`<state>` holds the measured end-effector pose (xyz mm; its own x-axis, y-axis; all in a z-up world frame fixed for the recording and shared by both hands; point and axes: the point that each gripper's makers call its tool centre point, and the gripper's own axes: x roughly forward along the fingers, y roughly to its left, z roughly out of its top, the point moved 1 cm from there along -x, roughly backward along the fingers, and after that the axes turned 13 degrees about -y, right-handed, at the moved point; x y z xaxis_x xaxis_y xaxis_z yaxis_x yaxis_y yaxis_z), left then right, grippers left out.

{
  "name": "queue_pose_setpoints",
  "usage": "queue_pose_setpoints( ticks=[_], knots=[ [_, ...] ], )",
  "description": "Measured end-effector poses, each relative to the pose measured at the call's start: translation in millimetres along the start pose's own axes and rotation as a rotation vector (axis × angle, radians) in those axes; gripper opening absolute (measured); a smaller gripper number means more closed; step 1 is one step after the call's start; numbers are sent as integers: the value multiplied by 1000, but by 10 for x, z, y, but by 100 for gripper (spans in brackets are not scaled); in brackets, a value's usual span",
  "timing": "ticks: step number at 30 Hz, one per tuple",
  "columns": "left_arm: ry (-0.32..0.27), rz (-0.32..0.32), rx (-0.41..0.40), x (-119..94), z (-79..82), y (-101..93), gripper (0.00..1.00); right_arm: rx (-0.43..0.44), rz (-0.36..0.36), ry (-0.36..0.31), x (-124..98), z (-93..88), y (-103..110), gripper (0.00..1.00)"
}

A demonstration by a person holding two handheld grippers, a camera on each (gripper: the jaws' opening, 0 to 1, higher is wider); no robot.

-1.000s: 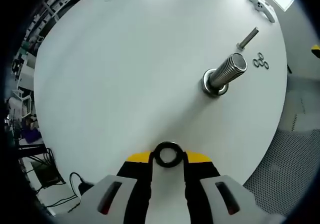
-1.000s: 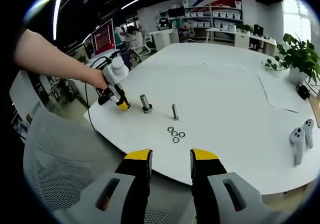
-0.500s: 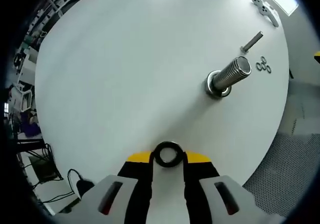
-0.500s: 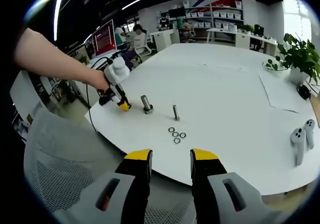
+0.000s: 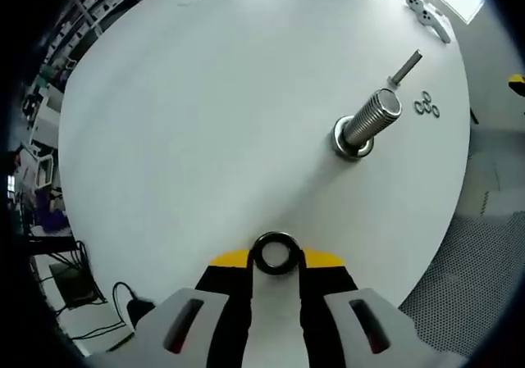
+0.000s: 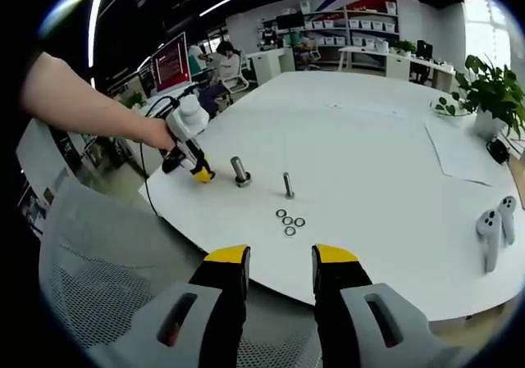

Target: Place the washer onto the threaded stud by aligning its center hole with the stud, sliding it down to the base, and recovering from edge contact or off-axis alignment until the washer reaches the visible bottom stop.

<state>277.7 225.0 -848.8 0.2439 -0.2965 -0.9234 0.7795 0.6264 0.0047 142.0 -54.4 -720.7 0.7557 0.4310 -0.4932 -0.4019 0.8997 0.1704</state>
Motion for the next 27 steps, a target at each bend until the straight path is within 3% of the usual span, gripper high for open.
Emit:
queue_pose_setpoints(
  ticks=[3, 7, 12, 27],
  knots=[
    [-21, 7, 50, -6, 49, -2, 18, 0, 0, 2, 1, -3, 0, 33],
    [-44, -17, 48, -34, 149, -62, 18, -2, 1, 2, 0, -4, 1, 33],
    [-56, -65, 88, -144, 336, -148, 18, -3, 3, 2, 1, 0, 8, 33],
    [-130, -122, 181, -395, 868, -334, 18, -4, 4, 1, -1, -3, 6, 33]
  ],
)
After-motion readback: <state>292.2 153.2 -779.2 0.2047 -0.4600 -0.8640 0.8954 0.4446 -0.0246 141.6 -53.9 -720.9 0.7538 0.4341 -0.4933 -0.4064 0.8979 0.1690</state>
